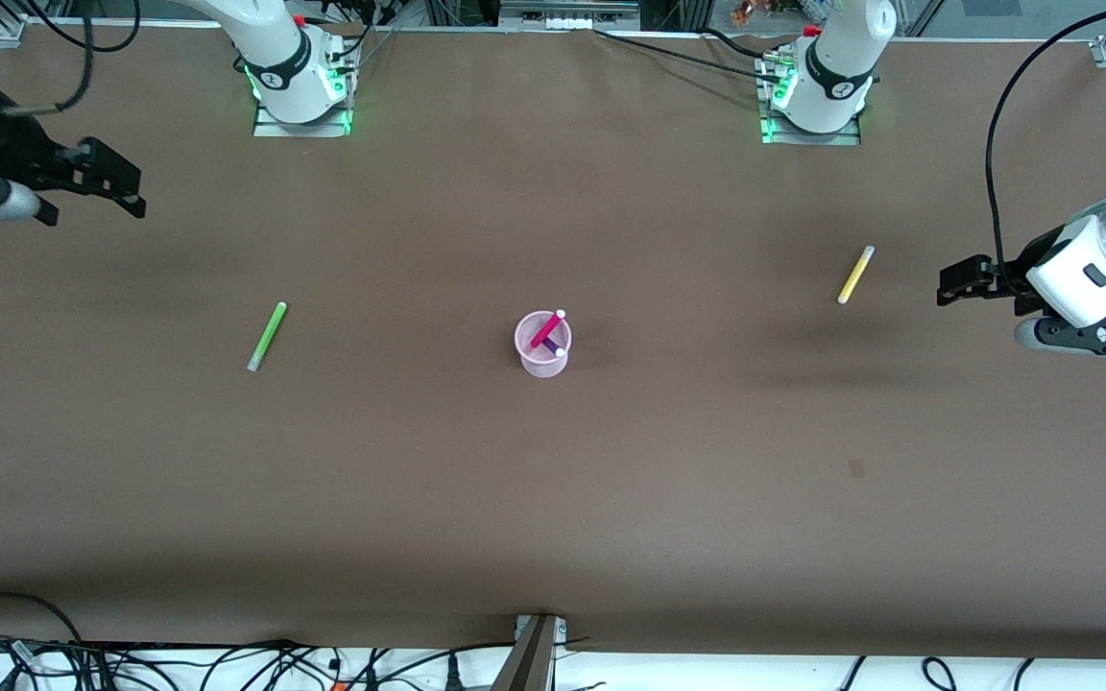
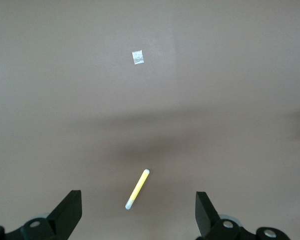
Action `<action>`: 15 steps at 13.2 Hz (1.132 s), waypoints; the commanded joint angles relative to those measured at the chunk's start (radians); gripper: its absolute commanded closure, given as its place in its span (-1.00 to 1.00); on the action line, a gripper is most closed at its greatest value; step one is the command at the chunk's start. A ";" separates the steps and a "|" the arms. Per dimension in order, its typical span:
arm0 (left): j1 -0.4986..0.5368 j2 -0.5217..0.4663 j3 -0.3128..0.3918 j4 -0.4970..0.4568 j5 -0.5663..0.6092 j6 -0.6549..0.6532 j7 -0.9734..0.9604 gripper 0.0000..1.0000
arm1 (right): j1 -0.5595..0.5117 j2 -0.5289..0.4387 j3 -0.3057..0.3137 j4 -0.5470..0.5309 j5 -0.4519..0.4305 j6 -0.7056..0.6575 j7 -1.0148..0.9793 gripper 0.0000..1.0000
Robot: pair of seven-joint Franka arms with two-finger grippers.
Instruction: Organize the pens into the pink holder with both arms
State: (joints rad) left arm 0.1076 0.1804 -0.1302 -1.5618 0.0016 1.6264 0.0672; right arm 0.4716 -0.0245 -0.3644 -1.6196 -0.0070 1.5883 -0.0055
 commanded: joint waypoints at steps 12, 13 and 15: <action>-0.002 0.007 0.003 0.016 0.024 0.003 0.068 -1.00 | -0.376 0.035 0.344 0.029 0.013 0.007 -0.001 -1.00; -0.002 0.007 0.003 0.016 0.024 0.003 0.068 -1.00 | -0.416 0.037 0.384 0.029 0.013 0.007 -0.001 -1.00; -0.003 0.007 0.003 0.016 0.024 0.004 0.068 -1.00 | -0.484 0.037 0.456 0.032 0.012 0.010 0.010 -1.00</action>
State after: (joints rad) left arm 0.1076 0.1805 -0.1290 -1.5618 0.0021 1.6286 0.1081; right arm 0.0678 0.0078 0.0141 -1.6062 -0.0065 1.5995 -0.0019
